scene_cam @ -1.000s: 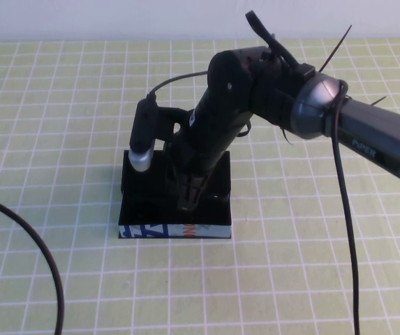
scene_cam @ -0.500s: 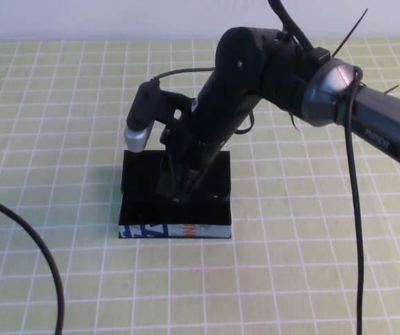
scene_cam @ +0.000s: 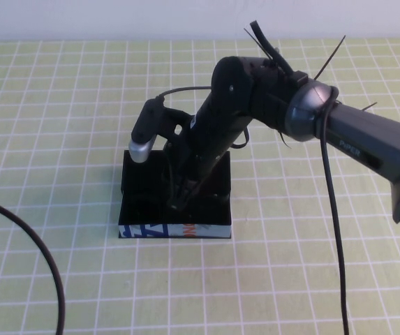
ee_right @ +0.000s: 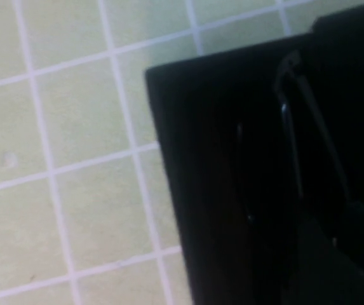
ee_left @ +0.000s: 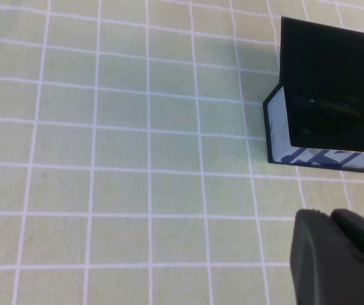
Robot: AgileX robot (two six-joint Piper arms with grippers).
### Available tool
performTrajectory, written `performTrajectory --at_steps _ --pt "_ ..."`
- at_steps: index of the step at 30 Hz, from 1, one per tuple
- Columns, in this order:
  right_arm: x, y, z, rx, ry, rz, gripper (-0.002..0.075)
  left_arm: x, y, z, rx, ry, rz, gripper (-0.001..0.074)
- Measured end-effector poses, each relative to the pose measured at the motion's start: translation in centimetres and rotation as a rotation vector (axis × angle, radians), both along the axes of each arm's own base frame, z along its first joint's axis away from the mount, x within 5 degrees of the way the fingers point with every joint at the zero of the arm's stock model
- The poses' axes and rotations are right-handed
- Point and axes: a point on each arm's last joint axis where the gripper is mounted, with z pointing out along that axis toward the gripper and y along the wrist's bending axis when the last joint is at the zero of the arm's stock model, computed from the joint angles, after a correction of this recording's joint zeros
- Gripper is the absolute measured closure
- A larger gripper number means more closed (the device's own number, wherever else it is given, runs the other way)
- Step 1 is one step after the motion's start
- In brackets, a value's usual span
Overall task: Return glasses to glasses case
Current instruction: Place the glasses in the glasses case
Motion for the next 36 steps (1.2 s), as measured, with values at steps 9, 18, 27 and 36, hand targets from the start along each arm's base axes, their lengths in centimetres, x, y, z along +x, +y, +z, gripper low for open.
performTrajectory --at_steps 9,18,27,36 --pt "1.5 -1.1 -2.0 -0.003 0.050 -0.068 0.0623 0.0 0.0 -0.1 0.004 0.007 -0.002 0.0738" --pt "1.3 -1.2 0.6 0.114 0.066 -0.084 0.0623 0.0 0.0 -0.1 0.008 0.006 -0.003 0.0738" --pt "1.2 -1.7 0.6 0.056 0.053 -0.058 0.0622 -0.1 0.0 -0.2 0.011 0.020 -0.004 0.0738" --pt "1.5 -2.2 0.4 0.021 0.038 -0.071 0.0622 -0.1 0.0 -0.2 0.012 0.024 -0.005 0.0738"
